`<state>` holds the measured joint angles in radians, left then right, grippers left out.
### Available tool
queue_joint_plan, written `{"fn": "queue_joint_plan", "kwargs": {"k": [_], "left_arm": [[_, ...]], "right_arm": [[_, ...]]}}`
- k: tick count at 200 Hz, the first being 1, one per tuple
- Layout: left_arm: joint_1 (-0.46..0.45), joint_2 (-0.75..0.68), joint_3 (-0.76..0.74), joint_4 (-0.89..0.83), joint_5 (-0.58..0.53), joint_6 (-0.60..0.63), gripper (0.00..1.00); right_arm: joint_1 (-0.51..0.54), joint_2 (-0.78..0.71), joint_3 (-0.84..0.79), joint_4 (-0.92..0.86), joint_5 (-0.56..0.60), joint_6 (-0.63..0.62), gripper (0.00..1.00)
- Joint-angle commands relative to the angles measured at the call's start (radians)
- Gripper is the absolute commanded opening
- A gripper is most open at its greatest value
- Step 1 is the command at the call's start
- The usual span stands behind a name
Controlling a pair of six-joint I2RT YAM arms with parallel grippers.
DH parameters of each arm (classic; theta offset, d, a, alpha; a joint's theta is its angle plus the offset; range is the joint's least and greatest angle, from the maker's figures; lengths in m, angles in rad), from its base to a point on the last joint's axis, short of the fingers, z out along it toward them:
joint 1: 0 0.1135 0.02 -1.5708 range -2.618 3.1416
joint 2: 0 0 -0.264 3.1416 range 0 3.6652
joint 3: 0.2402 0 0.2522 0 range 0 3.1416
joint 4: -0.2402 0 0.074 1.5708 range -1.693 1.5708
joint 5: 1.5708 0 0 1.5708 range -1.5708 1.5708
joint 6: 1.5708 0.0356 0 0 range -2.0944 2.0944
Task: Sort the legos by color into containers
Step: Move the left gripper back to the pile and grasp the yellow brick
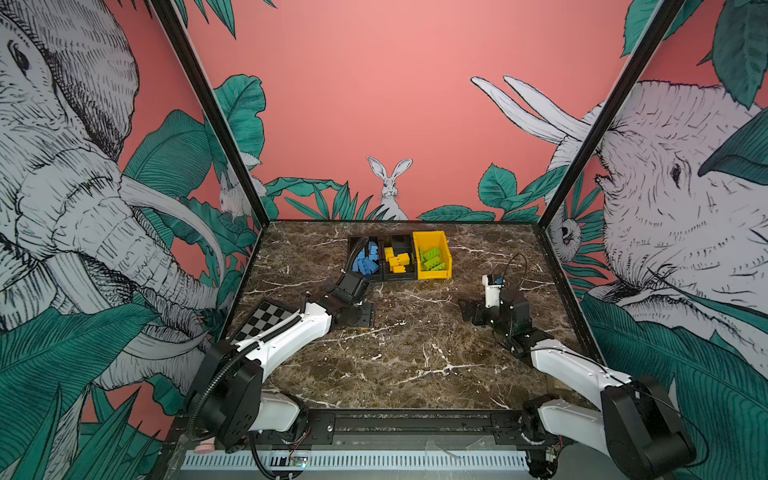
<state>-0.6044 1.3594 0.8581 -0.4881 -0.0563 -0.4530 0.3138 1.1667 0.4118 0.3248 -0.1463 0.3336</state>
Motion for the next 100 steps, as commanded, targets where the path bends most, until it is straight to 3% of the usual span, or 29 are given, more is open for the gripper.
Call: {"fn": "queue_joint_plan", "kwargs": {"k": [1, 59, 100], "left_arm": [[-0.029, -0.006, -0.016, 0.047, -0.04, -0.043, 0.75], [-0.038, 0.012, -0.033, 0.049, -0.081, -0.049, 0.77], [-0.039, 0.091, -0.028, 0.114, -0.034, -0.049, 0.77]], "right_arm": [[-0.002, 0.011, 0.024, 0.031, -0.004, 0.006, 0.88], [-0.002, 0.017, 0.027, 0.034, -0.01, 0.01, 0.88], [-0.001, 0.019, 0.028, 0.034, -0.007, 0.009, 0.89]]}}
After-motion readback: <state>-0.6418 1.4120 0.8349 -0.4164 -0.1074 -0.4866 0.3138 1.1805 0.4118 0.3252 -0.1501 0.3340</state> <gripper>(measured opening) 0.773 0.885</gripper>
